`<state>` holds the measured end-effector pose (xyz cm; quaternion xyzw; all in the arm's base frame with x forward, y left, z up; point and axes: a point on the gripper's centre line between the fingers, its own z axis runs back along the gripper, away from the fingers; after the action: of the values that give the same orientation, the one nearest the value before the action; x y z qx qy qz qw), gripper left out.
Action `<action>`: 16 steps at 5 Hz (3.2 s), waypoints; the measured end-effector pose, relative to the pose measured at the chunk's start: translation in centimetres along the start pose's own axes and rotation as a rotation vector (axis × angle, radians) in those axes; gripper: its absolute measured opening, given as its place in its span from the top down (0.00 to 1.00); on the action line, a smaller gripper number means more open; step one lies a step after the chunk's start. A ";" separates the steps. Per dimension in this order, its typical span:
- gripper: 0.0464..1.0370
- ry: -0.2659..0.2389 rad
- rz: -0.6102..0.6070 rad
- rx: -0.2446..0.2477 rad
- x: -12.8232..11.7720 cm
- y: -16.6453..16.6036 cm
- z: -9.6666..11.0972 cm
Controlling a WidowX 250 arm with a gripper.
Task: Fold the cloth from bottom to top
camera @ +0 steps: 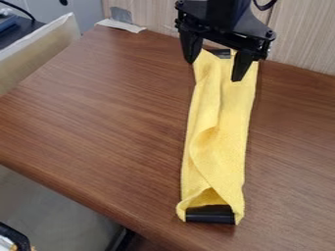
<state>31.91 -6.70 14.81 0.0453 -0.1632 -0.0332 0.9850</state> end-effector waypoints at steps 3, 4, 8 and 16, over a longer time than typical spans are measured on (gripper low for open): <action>0.04 0.082 -0.002 0.025 -3.4 -1.3 -0.9; 0.04 0.112 0.012 -0.007 -5.9 -1.8 -0.4; 0.04 0.233 -0.004 -0.124 -12.8 -2.6 -3.6; 0.98 0.197 -0.003 -0.119 -11.7 -2.8 -2.5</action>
<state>21.48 -8.36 8.43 -0.0099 -0.0634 -0.0398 0.9971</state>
